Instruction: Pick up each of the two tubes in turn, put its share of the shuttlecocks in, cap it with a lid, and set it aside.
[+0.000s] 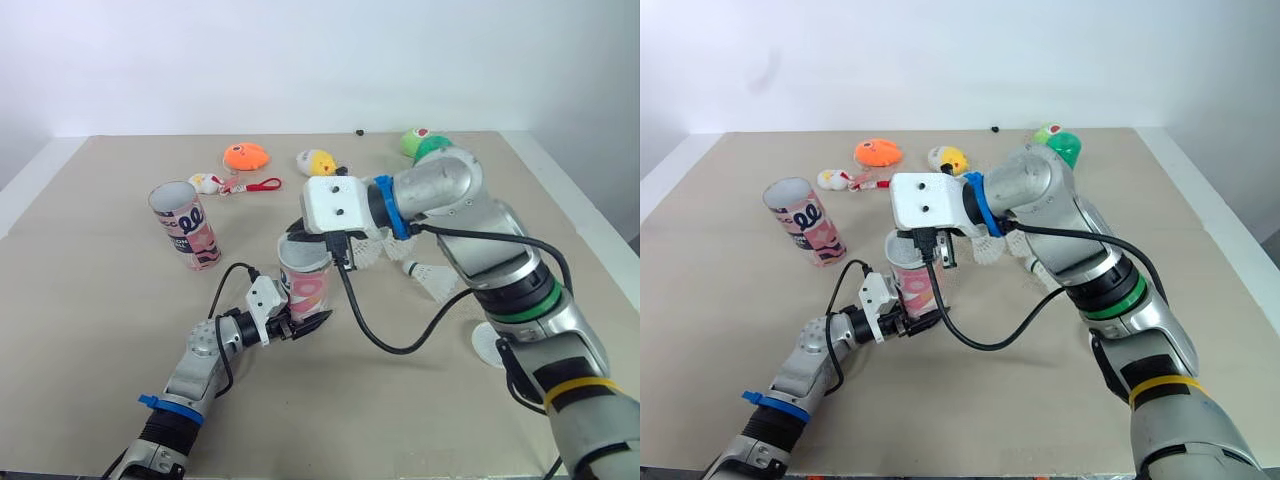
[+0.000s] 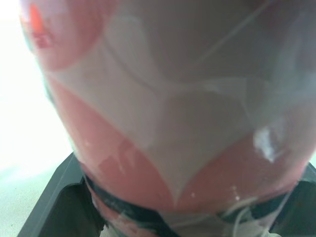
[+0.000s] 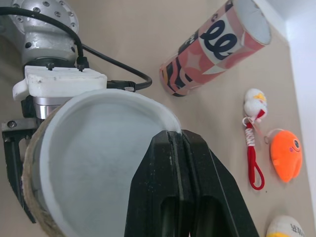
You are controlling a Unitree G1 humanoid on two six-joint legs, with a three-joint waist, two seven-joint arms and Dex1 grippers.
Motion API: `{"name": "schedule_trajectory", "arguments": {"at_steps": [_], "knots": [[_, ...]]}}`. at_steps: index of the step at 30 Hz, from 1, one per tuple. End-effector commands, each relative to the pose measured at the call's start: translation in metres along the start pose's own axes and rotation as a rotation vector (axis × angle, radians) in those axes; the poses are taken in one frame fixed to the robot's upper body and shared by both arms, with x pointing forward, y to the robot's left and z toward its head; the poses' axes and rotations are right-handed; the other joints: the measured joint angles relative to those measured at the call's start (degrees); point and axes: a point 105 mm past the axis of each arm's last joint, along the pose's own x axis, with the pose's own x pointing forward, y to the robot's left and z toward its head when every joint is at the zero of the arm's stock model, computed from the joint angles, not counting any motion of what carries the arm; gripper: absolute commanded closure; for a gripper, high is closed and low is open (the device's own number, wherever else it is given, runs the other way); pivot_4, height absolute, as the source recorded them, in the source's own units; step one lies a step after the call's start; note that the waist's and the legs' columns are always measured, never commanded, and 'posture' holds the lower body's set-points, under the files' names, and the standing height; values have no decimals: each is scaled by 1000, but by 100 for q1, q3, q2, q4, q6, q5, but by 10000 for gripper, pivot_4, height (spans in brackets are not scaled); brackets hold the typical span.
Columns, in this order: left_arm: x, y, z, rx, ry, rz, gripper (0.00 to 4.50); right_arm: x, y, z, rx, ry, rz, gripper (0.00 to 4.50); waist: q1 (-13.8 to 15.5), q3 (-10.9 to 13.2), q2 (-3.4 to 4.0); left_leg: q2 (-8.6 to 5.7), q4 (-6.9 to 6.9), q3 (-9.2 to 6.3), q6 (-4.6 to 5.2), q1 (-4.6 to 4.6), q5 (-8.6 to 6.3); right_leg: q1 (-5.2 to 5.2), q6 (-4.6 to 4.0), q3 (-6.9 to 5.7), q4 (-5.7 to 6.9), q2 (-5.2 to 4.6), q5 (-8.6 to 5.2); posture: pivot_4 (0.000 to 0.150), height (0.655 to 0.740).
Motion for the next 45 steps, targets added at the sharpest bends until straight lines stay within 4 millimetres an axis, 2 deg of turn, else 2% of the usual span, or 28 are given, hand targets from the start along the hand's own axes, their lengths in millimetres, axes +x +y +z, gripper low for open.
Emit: {"name": "schedule_trajectory", "arguments": {"at_steps": [1, 13, 21, 28, 34, 45], "knots": [[-8, -14, -46, -116, 158, -9, 10930, 6, 13, 1, 17, -19, 25, 44498, 0, -4, 3, 0, 0, 0, 0, 0, 0, 0, 0, 1, 0, 0, 0, 1500, 7400], [-8, -14, -47, -117, 161, -15, 10930, 11, 21, -2, 60, -54, -40, 44498, 0, -42, 1, -2, 0, 1, 0, 0, 0, 2, 3, 0, 0, -1, -6, 1500, 7400], [-7, -14, -47, -118, 160, -14, 10930, 25, 29, -7, 82, -71, -67, 44498, -3, -69, 3, -2, -6, 1, 0, 9, 0, 5, 1, 0, 0, 2, -7, 1500, 7400], [-7, -13, -47, -119, 159, -14, 10930, 37, 42, -19, 97, -48, -59, 44498, -6, -84, -11, 0, -29, 0, -2, 60, -1, 39, -8, 3, -1, 0, -14, 1500, 7400], [-6, -13, -47, -119, 158, -13, 10930, 45, 52, -25, 104, -38, -37, 44498, -9, -106, 6, 3, -41, -3, -4, 78, -3, 52, -14, 0, -1, 2, -21, 1500, 7400], [-5, -13, -47, -120, 156, -15, 10930, 62, 73, -34, 130, -46, 22, 44498, -19, -175, -7, 8, -45, -22, -31, 109, -19, 73, -14, -5, -4, -3, -33, 1500, 7400]]}}
